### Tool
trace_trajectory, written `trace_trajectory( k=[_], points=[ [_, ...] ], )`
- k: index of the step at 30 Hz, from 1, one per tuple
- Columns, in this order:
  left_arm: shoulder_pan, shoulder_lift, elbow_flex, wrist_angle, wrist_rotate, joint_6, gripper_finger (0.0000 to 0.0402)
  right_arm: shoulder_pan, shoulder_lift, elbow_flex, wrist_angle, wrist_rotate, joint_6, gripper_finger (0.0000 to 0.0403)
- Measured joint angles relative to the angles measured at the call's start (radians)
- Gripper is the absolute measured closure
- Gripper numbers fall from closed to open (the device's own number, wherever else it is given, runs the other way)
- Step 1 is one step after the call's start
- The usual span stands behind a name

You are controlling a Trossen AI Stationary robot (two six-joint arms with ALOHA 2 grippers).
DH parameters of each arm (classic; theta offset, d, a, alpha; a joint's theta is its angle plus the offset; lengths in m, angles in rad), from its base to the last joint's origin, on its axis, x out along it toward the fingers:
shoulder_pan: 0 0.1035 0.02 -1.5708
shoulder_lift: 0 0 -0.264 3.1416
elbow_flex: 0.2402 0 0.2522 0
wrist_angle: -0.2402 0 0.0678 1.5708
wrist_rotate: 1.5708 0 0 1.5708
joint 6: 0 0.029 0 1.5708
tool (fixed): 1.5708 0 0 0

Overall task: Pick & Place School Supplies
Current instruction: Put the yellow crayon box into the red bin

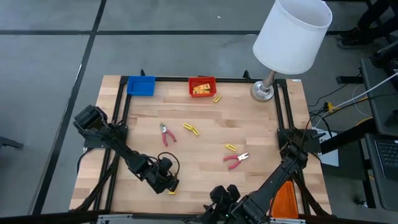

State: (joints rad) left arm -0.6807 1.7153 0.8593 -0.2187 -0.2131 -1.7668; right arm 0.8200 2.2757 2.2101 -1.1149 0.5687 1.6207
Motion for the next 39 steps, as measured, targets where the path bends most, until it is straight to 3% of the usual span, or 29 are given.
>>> trace_trajectory(
  k=[13,19,30,39],
  points=[
    [-0.009,0.004,-0.003,-0.036,0.027,-0.009,0.0219,0.0,0.0,0.0,0.001,0.0,0.003,0.0193],
    [-0.028,0.0,-0.004,-0.022,-0.017,-0.034,0.0218,0.0,0.0,0.0,0.008,0.022,0.006,0.0193],
    [-0.031,-0.002,-0.007,0.1,-0.07,-0.019,0.0156,0.0,0.0,0.0,0.007,0.045,0.006,0.0193],
    [-0.012,-0.008,0.039,0.108,-0.081,0.036,0.0152,0.0,0.0,0.0,0.007,0.045,0.003,0.0193]
  ],
)
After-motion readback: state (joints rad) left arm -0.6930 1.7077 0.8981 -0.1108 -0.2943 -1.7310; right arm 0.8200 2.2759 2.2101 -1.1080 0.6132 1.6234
